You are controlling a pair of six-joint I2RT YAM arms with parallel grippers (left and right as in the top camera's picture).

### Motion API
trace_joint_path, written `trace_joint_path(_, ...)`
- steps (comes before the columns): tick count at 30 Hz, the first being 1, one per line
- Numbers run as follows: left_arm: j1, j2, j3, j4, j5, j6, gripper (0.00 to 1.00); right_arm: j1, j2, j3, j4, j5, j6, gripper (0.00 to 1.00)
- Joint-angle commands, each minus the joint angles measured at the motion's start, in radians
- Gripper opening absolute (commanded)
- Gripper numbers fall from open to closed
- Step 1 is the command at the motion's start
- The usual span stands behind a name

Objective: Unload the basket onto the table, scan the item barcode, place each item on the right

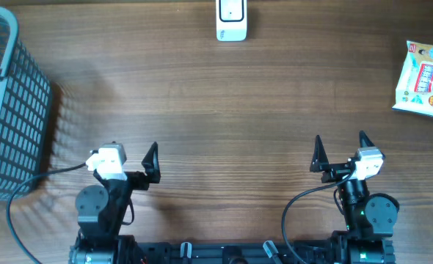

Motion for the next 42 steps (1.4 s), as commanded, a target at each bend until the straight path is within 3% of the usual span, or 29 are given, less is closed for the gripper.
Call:
trace_joint_path(1, 0.043, -0.099, -0.032, 0.004, 0.050, 0.023, 1.00, -0.004, -0.009, -0.002, 0.003, 0.014, -0.010, 1.00)
trace_joint_path(4, 0.055, -0.181, -0.061, 0.005, 0.053, 0.023, 1.00, -0.004, -0.009, -0.002, 0.003, 0.014, -0.010, 1.00)
trace_joint_path(11, 0.057, -0.179, -0.164, 0.217, 0.053, 0.019, 1.00, -0.004, -0.009, -0.002, 0.003, 0.014, -0.010, 1.00)
trace_joint_path(14, 0.067, -0.179, -0.164, 0.240, 0.053, 0.019, 1.00, -0.004, -0.009, -0.002, 0.003, 0.014, -0.010, 1.00)
trace_joint_path(33, 0.126, -0.179, -0.164, 0.182, -0.045, 0.028, 1.00, -0.004, -0.009, -0.002, 0.004, 0.014, -0.011, 1.00)
trace_joint_path(37, 0.124, -0.179, -0.164, 0.181, -0.042, 0.130, 1.00, -0.004, -0.009, -0.002, 0.004, 0.014, -0.011, 1.00)
trace_joint_path(42, 0.124, -0.179, -0.164, 0.175, -0.105, 0.154, 1.00, -0.004, -0.009, -0.002, 0.004, 0.014, -0.011, 1.00)
